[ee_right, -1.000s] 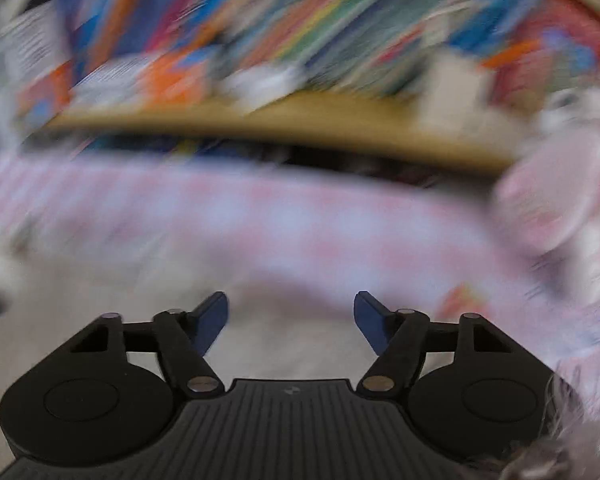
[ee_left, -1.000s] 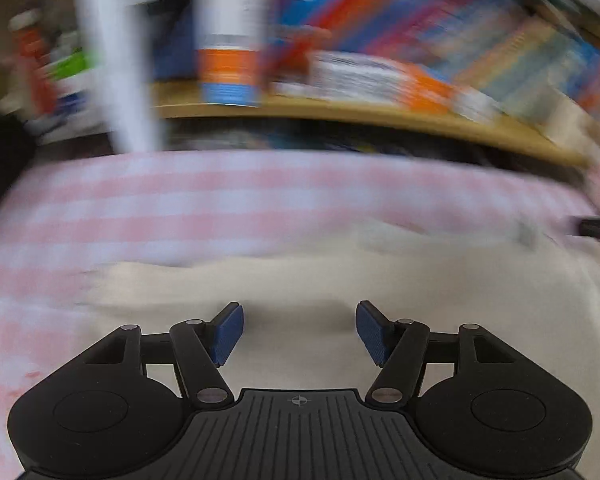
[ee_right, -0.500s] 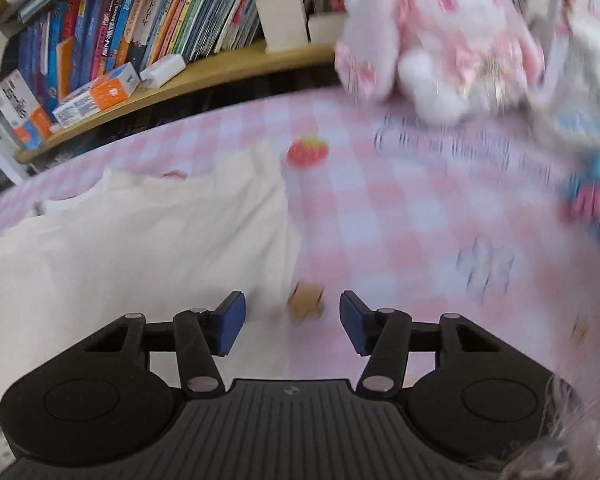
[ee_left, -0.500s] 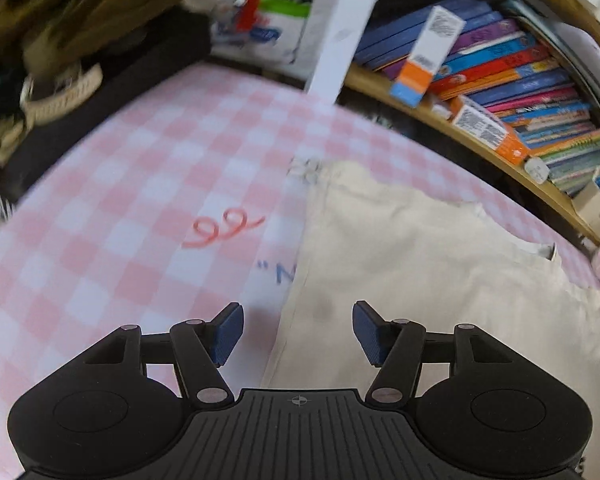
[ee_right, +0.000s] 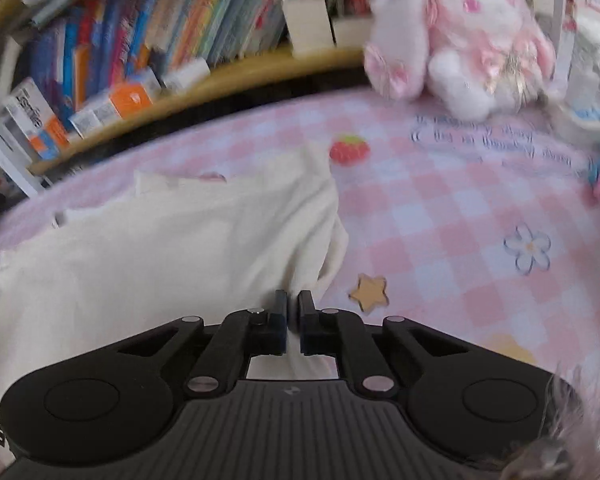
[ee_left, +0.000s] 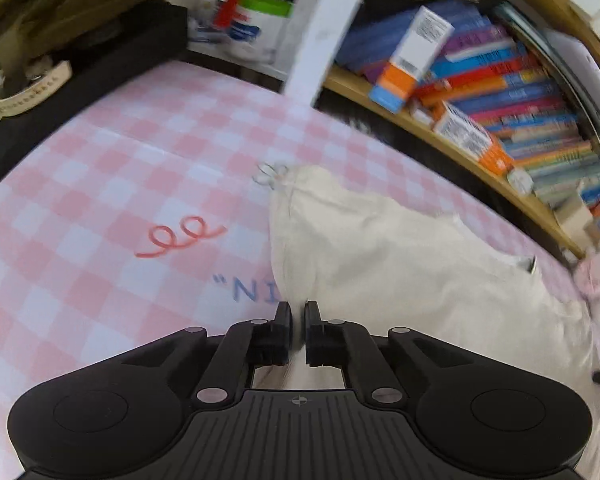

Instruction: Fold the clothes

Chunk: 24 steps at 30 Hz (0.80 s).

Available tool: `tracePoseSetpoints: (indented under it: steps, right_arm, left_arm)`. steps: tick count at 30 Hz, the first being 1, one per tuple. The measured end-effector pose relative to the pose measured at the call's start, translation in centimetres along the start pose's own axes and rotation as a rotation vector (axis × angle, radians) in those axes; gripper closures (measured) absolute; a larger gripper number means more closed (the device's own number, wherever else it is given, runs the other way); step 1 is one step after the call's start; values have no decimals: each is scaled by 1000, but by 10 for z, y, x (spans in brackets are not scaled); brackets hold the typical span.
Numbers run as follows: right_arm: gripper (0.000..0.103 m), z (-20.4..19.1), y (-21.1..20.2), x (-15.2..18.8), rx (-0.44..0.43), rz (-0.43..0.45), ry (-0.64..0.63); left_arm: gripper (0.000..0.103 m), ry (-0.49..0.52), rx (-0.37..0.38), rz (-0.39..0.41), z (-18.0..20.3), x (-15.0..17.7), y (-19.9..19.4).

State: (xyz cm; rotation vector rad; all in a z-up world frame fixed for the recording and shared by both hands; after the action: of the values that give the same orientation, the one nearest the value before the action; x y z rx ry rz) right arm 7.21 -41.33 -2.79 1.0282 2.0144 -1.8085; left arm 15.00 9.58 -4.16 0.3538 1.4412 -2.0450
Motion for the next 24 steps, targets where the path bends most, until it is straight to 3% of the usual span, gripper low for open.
tracePoseSetpoints:
  steps: [6, 9, 14, 18, 24]
  right_arm:
    - [97, 19, 20, 2, 13, -54, 57]
    - [84, 20, 11, 10, 26, -40, 50]
    - [77, 19, -29, 38, 32, -54, -9]
    - [67, 13, -59, 72, 101, -55, -84]
    - [63, 17, -75, 113, 145, -84, -55]
  left_arm:
    - [86, 81, -14, -45, 1, -2, 4]
    - [86, 100, -28, -43, -1, 3, -8]
    - [86, 213, -38, -32, 5, 36, -42]
    - [86, 321, -54, -49, 8, 71, -61]
    - [75, 428, -50, -49, 4, 97, -72]
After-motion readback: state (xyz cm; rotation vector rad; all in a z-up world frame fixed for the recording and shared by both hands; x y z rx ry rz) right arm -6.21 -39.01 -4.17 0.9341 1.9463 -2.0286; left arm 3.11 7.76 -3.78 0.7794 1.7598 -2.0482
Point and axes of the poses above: each gripper's, at about its wrist camera, not at the fingertips, and y roughly the way its jaws point, z to its right, x to its underside, the point moved 3 cm from there along y, roughly the way its jaws point, and after that the axes turned 2 degrees about -y, right-handed, at the moved point
